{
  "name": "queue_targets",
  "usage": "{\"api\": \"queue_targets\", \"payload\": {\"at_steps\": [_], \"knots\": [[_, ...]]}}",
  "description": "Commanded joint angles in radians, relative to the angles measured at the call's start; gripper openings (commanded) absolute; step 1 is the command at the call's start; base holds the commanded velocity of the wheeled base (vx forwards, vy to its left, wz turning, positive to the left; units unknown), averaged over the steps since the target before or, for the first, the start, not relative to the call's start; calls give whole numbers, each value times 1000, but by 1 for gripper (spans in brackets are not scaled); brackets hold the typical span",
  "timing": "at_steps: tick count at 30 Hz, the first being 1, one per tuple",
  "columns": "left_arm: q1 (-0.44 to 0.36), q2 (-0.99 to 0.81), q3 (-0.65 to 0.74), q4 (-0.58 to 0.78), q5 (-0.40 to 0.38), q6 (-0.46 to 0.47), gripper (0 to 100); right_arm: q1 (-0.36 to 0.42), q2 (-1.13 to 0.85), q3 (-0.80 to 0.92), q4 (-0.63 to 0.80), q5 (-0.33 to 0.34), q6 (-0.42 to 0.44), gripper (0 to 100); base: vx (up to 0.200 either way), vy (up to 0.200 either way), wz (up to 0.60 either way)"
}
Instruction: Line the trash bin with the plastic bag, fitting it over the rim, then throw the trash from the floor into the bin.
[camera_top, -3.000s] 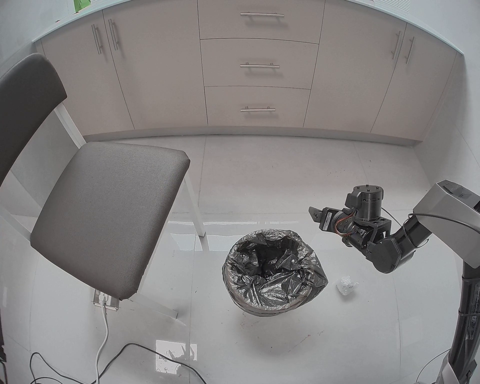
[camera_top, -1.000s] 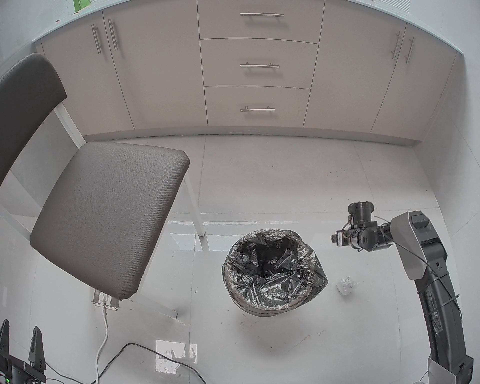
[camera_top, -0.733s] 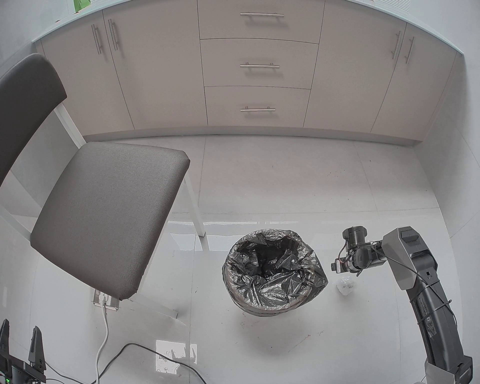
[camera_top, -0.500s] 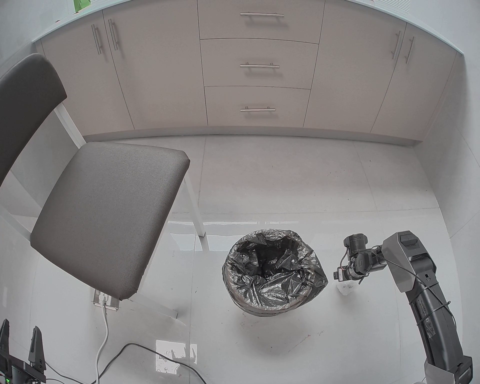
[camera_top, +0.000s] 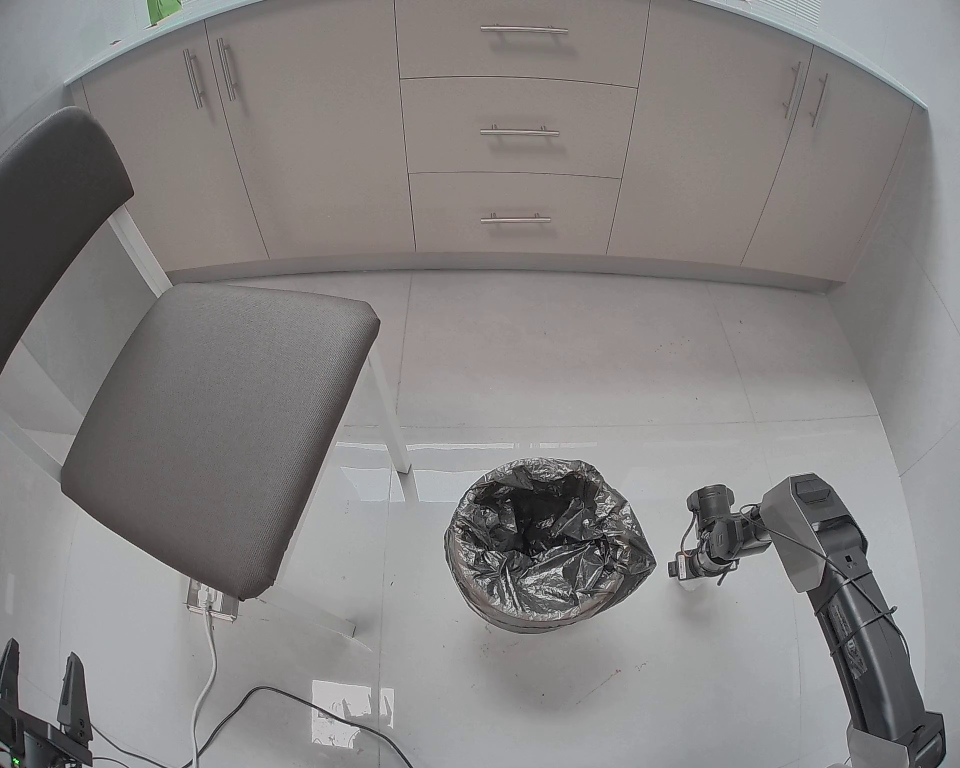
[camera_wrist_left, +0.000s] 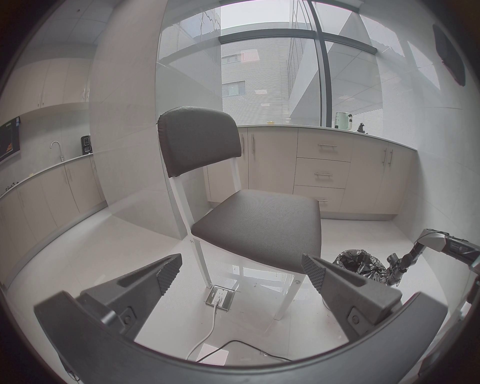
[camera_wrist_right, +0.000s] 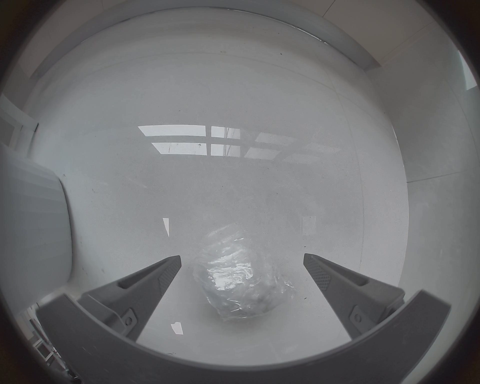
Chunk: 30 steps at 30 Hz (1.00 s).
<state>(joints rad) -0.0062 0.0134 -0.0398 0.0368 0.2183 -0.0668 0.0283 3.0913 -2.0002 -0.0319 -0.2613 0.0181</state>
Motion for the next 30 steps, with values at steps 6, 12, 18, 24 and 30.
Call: {"api": "queue_targets", "payload": {"at_steps": [6, 12, 18, 24, 30], "knots": [[0, -13, -2, 0, 1, -2, 100, 5, 9, 0, -13, 0, 60, 100, 0, 0, 0], [0, -13, -2, 0, 1, -2, 100, 19, 9, 0, -13, -4, 62, 100, 0, 0, 0], [0, -13, 0, 0, 1, -5, 100, 22, 9, 0, -14, -38, 57, 100, 0, 0, 0], [0, -13, 0, 0, 1, -5, 100, 21, 9, 0, -19, -42, 42, 100, 0, 0, 0], [0, -13, 0, 0, 1, -5, 100, 18, 9, 0, -19, -44, 42, 100, 0, 0, 0]]}}
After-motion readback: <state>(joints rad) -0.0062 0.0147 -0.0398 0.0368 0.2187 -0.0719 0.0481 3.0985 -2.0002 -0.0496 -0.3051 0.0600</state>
